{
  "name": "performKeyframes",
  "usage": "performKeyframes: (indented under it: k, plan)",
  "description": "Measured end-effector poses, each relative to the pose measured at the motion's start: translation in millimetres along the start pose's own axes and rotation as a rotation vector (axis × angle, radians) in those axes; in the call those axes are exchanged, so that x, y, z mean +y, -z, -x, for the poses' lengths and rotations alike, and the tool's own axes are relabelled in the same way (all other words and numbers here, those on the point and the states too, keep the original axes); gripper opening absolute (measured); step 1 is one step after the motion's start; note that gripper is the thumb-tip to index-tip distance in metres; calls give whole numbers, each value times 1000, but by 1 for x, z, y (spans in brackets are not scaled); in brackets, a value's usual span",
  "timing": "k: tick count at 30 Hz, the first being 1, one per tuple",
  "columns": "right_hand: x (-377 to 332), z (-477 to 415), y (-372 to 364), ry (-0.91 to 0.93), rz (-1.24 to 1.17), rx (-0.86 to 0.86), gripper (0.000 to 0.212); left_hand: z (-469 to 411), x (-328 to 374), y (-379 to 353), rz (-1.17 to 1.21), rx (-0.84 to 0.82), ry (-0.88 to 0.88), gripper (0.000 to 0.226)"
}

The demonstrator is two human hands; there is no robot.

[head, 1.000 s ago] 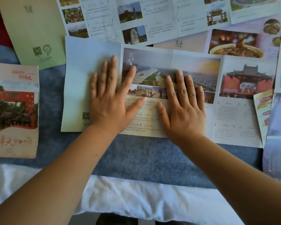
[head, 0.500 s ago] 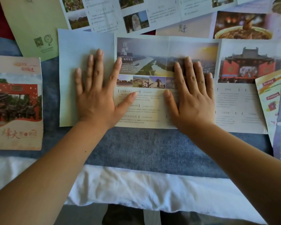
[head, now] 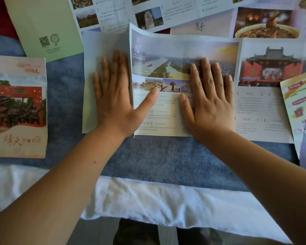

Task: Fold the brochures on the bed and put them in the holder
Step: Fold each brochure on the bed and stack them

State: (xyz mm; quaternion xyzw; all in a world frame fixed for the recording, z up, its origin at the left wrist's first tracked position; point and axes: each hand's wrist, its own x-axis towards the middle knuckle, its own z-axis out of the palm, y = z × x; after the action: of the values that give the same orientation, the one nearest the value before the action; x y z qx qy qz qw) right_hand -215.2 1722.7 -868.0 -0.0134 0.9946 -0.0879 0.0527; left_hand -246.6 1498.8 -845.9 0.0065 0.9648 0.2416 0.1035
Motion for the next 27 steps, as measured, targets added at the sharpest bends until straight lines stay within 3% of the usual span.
performKeyframes:
  k: [6, 9, 11, 14, 22, 27]
  plan:
    - [18, -4, 22, -15, -333, -32, 62, 1, 25, -6, 59, -45, -51, 105]
    - [49, 3, 36, 25, -105, 34, 58, 3, 39, -9, 84, -66, -80, 104]
    - [70, 8, 42, -50, 46, -16, 64, 4, 47, -11, 83, -81, -104, 103]
    - [88, 16, 37, -64, -10, -85, 66, 4, 58, -16, 63, -95, -149, 102]
    - [106, 17, 34, -25, -116, -34, 62, 11, 99, -37, -32, -115, -200, 101]
    - [120, 25, 35, -106, 27, -17, 66, 14, 123, -46, -52, -129, -175, 96]
